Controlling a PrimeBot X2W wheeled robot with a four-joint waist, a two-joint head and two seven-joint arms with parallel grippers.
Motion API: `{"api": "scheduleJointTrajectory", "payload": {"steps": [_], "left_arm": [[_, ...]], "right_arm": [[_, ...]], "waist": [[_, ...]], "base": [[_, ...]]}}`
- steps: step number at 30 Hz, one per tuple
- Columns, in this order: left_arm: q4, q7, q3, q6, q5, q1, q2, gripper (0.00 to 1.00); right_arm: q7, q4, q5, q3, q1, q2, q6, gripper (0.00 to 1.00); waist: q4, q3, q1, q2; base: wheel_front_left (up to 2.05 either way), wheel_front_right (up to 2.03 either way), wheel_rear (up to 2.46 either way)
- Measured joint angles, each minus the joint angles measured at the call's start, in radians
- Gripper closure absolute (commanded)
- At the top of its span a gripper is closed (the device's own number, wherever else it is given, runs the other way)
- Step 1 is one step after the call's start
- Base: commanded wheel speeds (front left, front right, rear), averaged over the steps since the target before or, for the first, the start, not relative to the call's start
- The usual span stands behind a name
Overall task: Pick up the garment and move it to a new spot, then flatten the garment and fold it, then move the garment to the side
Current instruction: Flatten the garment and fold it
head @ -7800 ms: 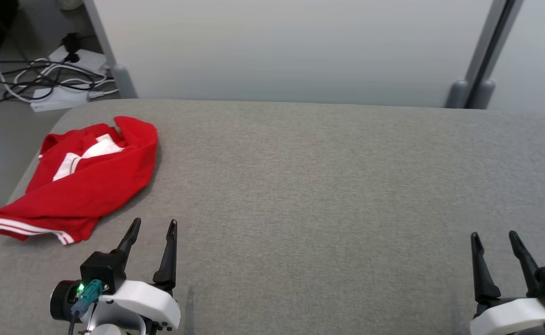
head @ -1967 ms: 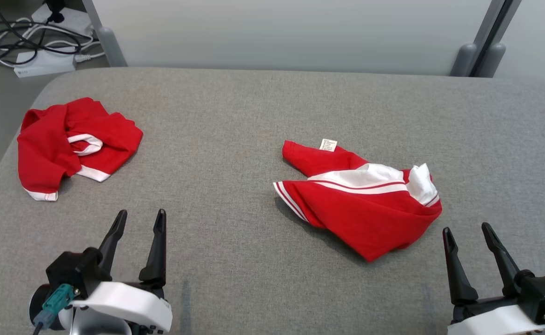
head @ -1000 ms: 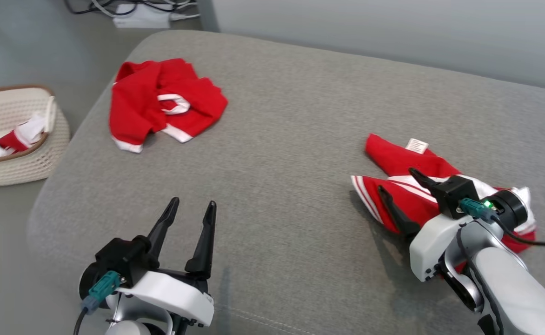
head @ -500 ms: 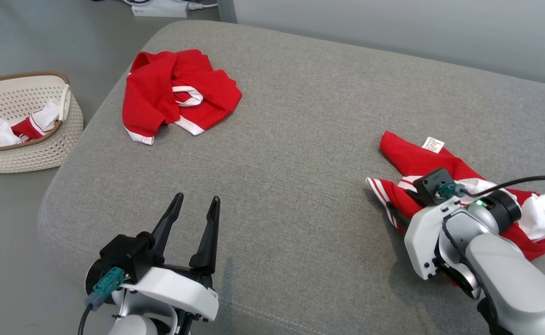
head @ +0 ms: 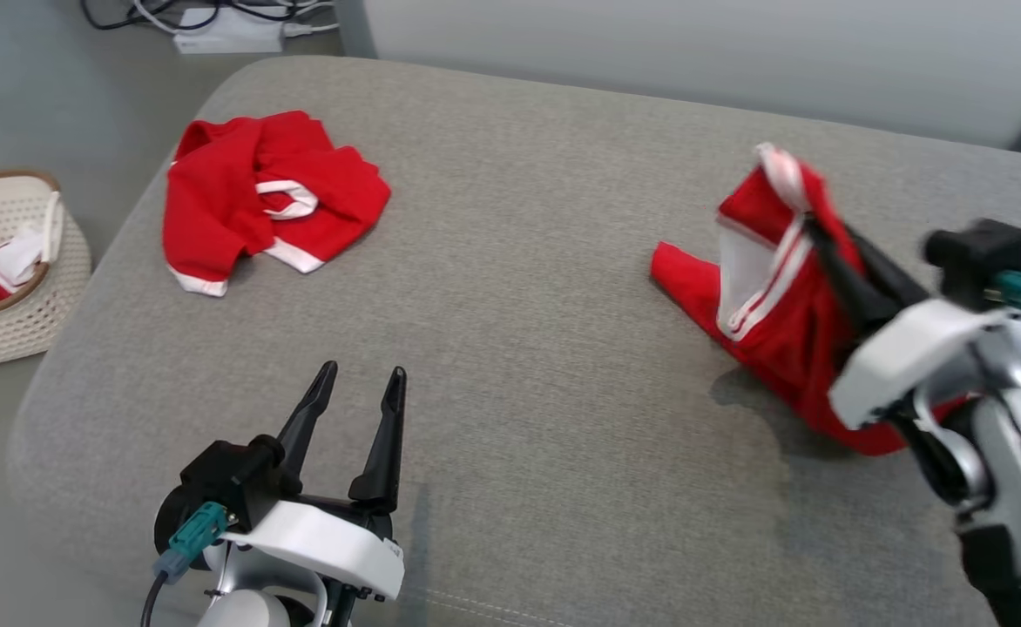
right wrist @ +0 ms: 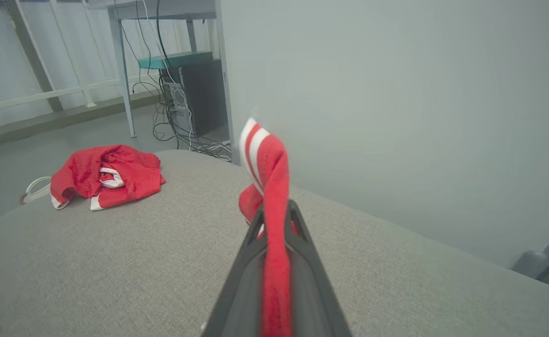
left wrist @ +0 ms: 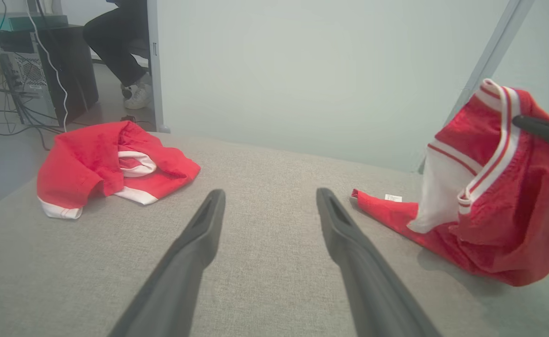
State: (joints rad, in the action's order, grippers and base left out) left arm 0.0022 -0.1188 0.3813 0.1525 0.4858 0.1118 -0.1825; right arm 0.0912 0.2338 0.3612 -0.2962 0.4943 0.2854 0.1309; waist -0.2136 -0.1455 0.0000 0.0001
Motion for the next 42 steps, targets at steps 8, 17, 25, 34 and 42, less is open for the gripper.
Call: {"api": "scheduleJointTrajectory", "payload": {"steps": [8,17,25,34,42], "left_arm": [[-0.025,0.022,0.001,0.007,-0.002,0.0,-0.027,0.0],[-0.05,0.048,0.006,0.009,-0.005,0.001,-0.044,0.0],[-0.059,0.058,0.005,0.021,-0.01,0.001,-0.059,0.0],[-0.093,0.067,-0.016,0.052,-0.008,-0.008,-0.071,0.0],[-0.134,0.079,-0.049,0.083,0.0,-0.053,-0.095,0.0]], "right_arm": [[-0.013,-0.188,-0.04,0.468,-0.343,-0.109,0.0,1.0],[-0.089,-0.024,-0.064,0.658,-0.417,-0.184,0.0,1.0],[-0.158,0.14,-0.059,0.677,-0.389,-0.198,0.0,0.0],[-0.309,0.067,-0.054,0.7,-0.453,-0.237,0.0,0.0],[-0.34,-0.315,-0.148,0.674,-0.569,-0.252,0.0,0.0]], "waist": [[0.102,-0.008,0.0,0.0],[0.184,-0.03,0.0,0.0],[0.193,-0.027,-0.0001,0.0],[0.195,-0.008,0.0,-0.0001],[0.22,0.007,0.0,0.0]], "base": [[0.0,0.0,0.0],[0.0,0.0,0.0],[0.0,0.0,0.0],[0.0,0.0,0.0],[0.0,0.0,0.0]]}}
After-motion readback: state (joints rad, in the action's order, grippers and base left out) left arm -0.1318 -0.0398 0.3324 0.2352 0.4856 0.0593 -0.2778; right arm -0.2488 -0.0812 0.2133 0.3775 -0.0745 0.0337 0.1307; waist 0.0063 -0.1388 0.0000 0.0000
